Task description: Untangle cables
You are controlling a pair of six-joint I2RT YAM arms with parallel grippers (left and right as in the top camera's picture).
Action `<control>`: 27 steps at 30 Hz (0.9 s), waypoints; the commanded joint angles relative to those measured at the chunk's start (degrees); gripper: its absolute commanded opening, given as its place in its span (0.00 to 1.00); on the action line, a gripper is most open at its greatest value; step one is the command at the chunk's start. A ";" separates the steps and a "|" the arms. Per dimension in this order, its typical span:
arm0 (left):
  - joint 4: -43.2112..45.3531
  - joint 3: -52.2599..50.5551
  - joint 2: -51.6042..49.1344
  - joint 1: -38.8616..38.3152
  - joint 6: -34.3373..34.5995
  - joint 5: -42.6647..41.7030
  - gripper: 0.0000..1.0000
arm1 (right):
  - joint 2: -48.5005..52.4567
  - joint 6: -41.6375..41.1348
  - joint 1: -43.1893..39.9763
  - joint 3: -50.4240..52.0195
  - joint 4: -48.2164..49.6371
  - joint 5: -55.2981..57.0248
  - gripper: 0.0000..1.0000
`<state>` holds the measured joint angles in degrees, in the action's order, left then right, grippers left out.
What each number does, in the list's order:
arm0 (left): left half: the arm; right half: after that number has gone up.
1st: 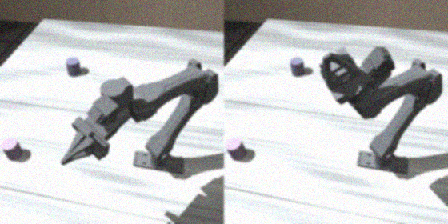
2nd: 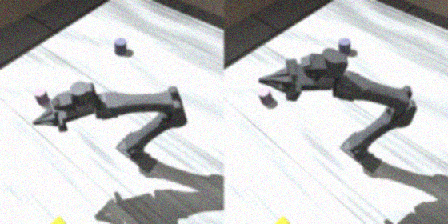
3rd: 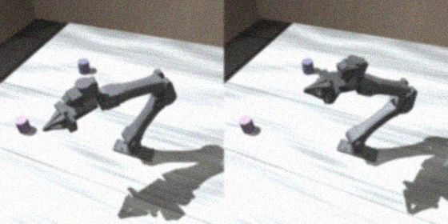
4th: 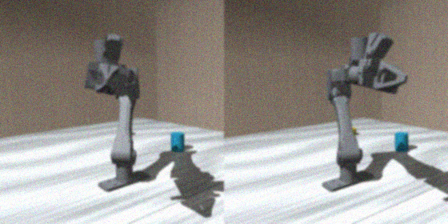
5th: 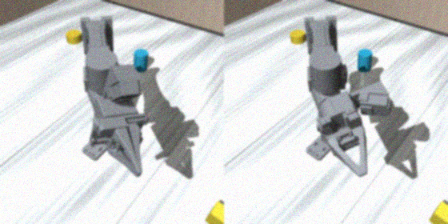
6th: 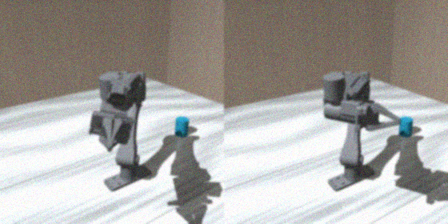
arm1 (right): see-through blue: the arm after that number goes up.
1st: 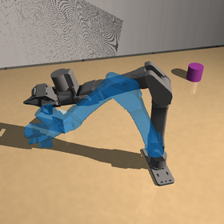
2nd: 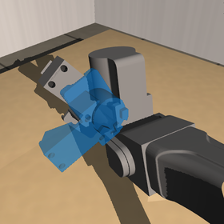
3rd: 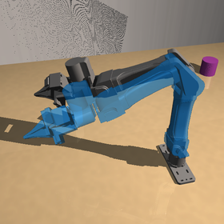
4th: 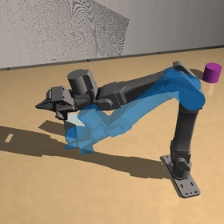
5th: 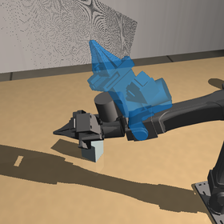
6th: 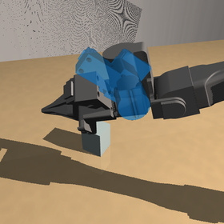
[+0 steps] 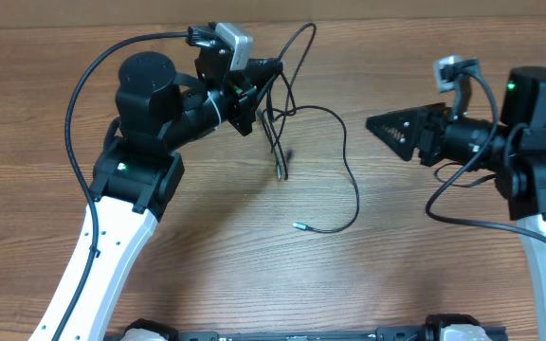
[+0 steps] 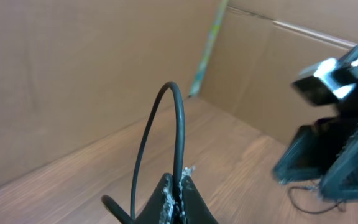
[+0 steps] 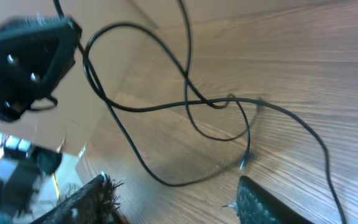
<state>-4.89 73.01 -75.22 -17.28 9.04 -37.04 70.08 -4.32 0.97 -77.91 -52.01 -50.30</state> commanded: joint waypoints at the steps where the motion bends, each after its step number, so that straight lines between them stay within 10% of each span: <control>1: 2.32 0.44 1.07 -0.13 3.91 -7.08 0.04 | -0.13 0.28 3.43 -1.25 0.22 3.39 0.69; 9: 7.34 0.44 1.05 -3.67 6.08 -11.28 0.04 | 1.55 0.24 7.82 -1.25 0.46 5.92 0.99; 27: 22.45 0.44 1.09 -9.18 15.63 -11.06 0.04 | 8.92 -0.17 9.46 -1.22 0.15 12.24 1.00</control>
<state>14.90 72.97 -75.22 -26.24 20.08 -47.40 78.41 -4.47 10.17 -77.91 -51.90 -42.02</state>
